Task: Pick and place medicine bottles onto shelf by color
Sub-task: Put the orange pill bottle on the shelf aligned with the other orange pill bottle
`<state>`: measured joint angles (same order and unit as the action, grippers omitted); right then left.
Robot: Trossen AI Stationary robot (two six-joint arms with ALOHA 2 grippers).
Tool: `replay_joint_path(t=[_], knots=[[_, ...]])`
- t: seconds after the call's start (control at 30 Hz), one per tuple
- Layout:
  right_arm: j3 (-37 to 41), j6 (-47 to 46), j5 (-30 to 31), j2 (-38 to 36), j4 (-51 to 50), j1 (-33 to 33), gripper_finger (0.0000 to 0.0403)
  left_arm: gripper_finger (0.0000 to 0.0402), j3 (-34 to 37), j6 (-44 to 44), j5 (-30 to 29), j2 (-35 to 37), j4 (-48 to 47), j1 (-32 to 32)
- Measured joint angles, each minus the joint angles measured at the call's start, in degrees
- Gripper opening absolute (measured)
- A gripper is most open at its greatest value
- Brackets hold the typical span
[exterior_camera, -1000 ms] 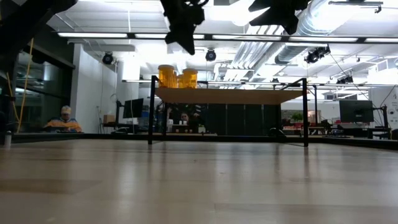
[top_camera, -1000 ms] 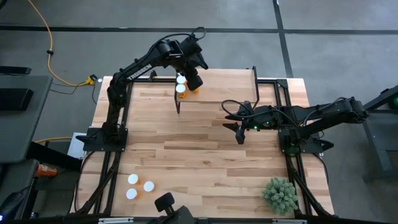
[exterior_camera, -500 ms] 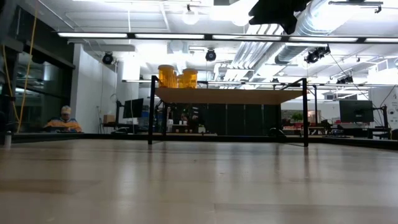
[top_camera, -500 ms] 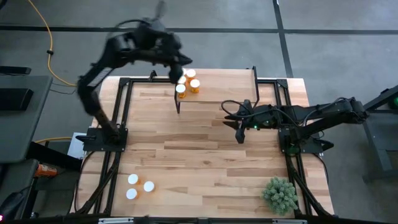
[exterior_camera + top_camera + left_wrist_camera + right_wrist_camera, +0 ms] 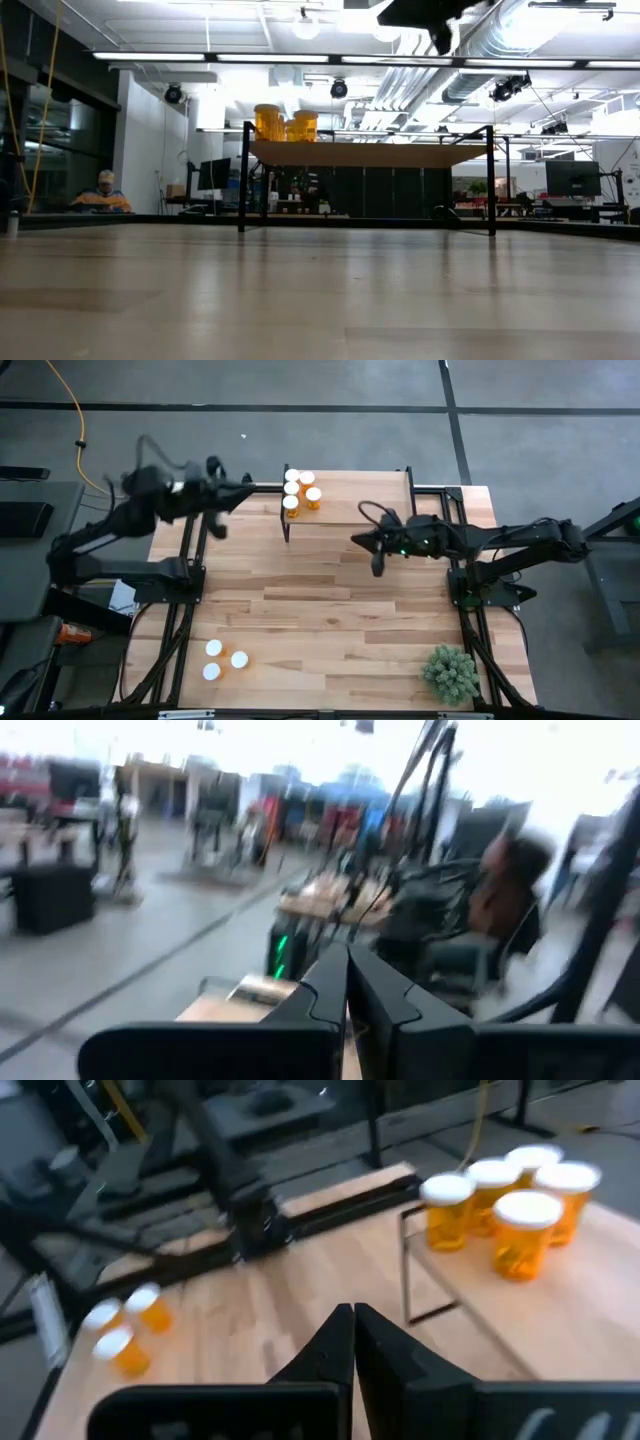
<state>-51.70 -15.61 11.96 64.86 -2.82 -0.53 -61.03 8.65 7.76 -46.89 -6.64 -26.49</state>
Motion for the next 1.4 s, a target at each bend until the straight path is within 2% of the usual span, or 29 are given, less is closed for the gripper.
replay_joint_path(t=[0.1,0.2,0.33,0.43,0.53,0.67,1.0,1.4], knots=[[0.00,-0.40,-2.11,3.47,4.34,-3.49,0.0001,0.0000,9.07,2.11,-0.53,7.74,8.37,1.17],[-2.17,-0.40,-4.78,7.72,5.26,-7.13,0.0000,0.0000,14.19,3.21,-0.99,13.10,12.44,1.61],[-8.46,1.16,-5.09,13.94,-0.40,-11.34,0.0000,0.0000,16.96,3.18,-1.04,17.66,11.35,1.61],[-12.91,2.98,-6.79,18.72,-4.42,-13.96,0.0000,0.0000,17.19,3.23,-0.95,18.50,6.27,1.61],[-15.44,3.36,-9.11,23.16,-7.94,-15.97,0.0000,0.0000,17.21,5.41,-0.70,18.47,1.33,1.61],[-17.26,3.72,-9.03,27.41,-8.22,-17.43,0.0000,0.0000,17.24,6.24,0.15,16.99,-1.96,1.66],[-20.39,5.93,-5.05,32.79,-4.91,-19.44,0.0000,0.0000,17.24,5.73,0.19,10.75,2.48,4.78],[-20.37,10.29,-4.97,35.42,2.40,-20.16,0.0000,0.0000,17.21,6.19,0.69,3.74,3.59,8.77]])
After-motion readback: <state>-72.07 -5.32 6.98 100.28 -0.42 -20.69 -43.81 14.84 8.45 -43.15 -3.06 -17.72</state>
